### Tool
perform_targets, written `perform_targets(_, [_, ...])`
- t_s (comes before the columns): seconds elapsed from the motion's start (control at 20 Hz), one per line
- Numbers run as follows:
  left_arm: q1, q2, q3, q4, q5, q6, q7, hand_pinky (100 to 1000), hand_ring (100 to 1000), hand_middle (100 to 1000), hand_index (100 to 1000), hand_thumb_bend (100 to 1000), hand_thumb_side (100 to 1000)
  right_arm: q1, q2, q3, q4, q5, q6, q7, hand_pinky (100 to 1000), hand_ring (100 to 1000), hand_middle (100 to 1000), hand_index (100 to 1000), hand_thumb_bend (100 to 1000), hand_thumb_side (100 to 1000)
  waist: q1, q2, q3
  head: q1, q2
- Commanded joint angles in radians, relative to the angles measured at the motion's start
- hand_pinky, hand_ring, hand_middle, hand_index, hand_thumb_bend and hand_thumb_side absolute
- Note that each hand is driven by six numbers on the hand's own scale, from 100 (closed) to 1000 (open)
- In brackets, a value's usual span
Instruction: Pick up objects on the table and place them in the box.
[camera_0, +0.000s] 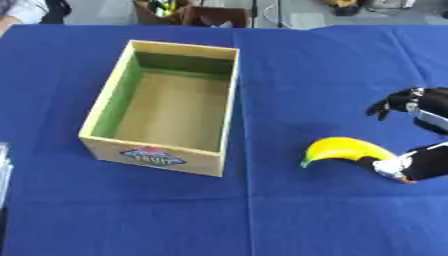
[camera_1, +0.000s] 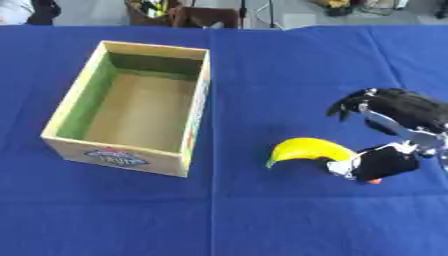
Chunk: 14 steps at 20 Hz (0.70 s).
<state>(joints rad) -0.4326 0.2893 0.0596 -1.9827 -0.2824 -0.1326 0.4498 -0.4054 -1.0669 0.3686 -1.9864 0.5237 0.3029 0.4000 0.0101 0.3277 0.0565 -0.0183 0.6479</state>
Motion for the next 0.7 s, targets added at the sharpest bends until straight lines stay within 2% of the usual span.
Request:
perform_targets(0.05, [-0.014, 0.008, -0.002, -0.017, 0.004, -0.001, -0.004, 562, 686, 744, 905, 100, 1000, -0.012, -0.014, 0.0, -0.014, 0.024, 0.008, 0.001, 823, 856, 676, 833, 474, 629, 0.0, -0.015, 0.002, 0.002, -0.013])
perform_targets(0.1, [-0.014, 0.008, -0.003, -0.017, 0.004, -0.001, -0.005, 562, 686, 744, 905, 100, 1000, -0.013, -0.013, 0.002, -0.014, 0.031, 0.009, 0.001, 825, 857, 669, 833, 479, 609, 0.0, -0.015, 0.001, 0.002, -0.015])
perform_targets(0.15, [-0.014, 0.008, -0.003, -0.017, 0.005, -0.001, -0.006, 562, 686, 744, 905, 100, 1000, -0.016, -0.013, 0.006, -0.014, 0.045, 0.009, 0.0, 826, 857, 670, 833, 459, 637, 0.0, -0.015, 0.001, 0.001, -0.017])
perform_targets(0.4, [-0.014, 0.007, -0.004, -0.017, 0.005, -0.002, -0.007, 561, 686, 745, 905, 100, 1000, -0.019, -0.014, 0.028, -0.014, 0.118, 0.008, 0.007, 825, 856, 683, 831, 436, 649, 0.0, -0.013, 0.0, -0.003, -0.025])
perform_targets(0.7, [-0.012, 0.006, -0.004, -0.017, 0.006, -0.001, -0.007, 561, 686, 745, 905, 100, 1000, -0.02, -0.013, 0.045, -0.014, 0.142, 0.01, 0.014, 821, 855, 684, 826, 413, 656, 0.0, -0.013, -0.001, -0.005, -0.041])
